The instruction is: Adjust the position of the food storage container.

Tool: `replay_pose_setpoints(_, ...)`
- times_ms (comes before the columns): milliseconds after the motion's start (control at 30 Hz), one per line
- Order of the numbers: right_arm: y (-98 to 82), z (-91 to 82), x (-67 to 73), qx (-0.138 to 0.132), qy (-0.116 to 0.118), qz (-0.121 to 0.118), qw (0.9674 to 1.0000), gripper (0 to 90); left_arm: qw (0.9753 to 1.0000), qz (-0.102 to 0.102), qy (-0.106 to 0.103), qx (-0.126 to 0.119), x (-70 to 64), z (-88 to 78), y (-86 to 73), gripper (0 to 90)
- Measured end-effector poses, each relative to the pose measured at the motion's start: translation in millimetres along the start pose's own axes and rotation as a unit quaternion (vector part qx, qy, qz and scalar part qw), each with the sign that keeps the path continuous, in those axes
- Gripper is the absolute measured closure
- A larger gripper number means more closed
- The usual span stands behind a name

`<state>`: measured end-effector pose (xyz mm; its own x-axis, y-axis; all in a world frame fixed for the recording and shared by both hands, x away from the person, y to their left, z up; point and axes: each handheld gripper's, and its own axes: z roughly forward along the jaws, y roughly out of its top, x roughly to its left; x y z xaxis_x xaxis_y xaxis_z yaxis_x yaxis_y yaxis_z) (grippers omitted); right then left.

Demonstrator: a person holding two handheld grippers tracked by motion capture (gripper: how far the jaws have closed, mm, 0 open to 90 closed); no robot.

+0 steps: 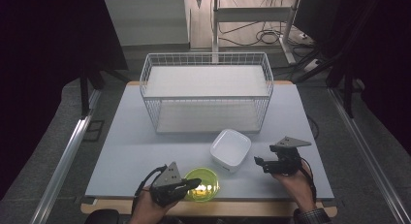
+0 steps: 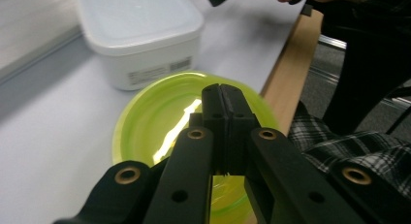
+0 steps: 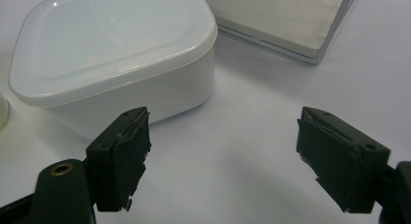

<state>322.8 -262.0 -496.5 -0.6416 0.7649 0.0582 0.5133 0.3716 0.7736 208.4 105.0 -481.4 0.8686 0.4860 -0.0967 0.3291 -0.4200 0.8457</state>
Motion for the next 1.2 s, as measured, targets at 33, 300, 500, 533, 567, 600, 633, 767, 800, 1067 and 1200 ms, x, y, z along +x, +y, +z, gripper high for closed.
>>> replay_pose_setpoints(33,0.0,0.1,0.0,0.000,-0.001,0.000,1.0000,20.0,1.0000,0.001,-0.004,0.000,-3.1,2.4,0.1,90.0)
replay_pose_setpoints(300,-0.4,0.9,-0.2,0.002,-0.001,-0.001,1.0000,20.0,0.9994,0.004,-0.031,0.013,-23.4,19.9,1.7,90.0)
replay_pose_setpoints(500,-0.7,1.7,-0.3,0.006,0.000,-0.001,1.0000,20.0,0.9983,0.002,-0.050,0.030,-32.1,32.5,0.1,90.0)
replay_pose_setpoints(533,-0.7,1.7,-0.3,0.006,0.000,-0.001,1.0000,20.0,0.9983,0.005,-0.046,0.034,-33.1,34.2,-0.5,90.0)
replay_pose_setpoints(567,-0.7,1.7,-0.2,0.006,-0.001,-0.002,1.0000,20.0,0.9983,0.011,-0.041,0.039,-33.9,35.5,-0.8,90.0)
replay_pose_setpoints(600,-0.7,1.6,-0.2,0.006,-0.001,-0.002,1.0000,20.0,0.9983,0.011,-0.040,0.042,-34.0,36.7,-1.1,90.0)
replay_pose_setpoints(633,-0.7,1.6,-0.2,0.006,0.000,-0.002,1.0000,20.0,0.9982,0.007,-0.042,0.044,-33.5,37.5,-1.5,90.0)
replay_pose_setpoints(767,-0.9,2.1,-0.3,0.008,-0.001,-0.002,1.0000,20.0,0.9977,-0.005,-0.043,0.052,-29.1,40.2,-4.0,90.0)
replay_pose_setpoints(800,-0.9,2.0,-0.1,0.009,0.000,-0.001,1.0000,20.0,0.9977,-0.006,-0.041,0.052,-28.0,40.3,-4.6,90.0)
replay_pose_setpoints(1067,-1.0,2.4,0.0,0.010,-0.002,-0.004,0.9999,20.0,0.9983,-0.016,-0.027,0.049,-18.3,37.7,-5.9,90.0)
replay_pose_setpoints(1200,-1.0,2.4,0.0,0.010,-0.002,-0.004,0.9999,20.0,0.9985,-0.021,-0.017,0.048,-12.0,36.5,-6.0,90.0)
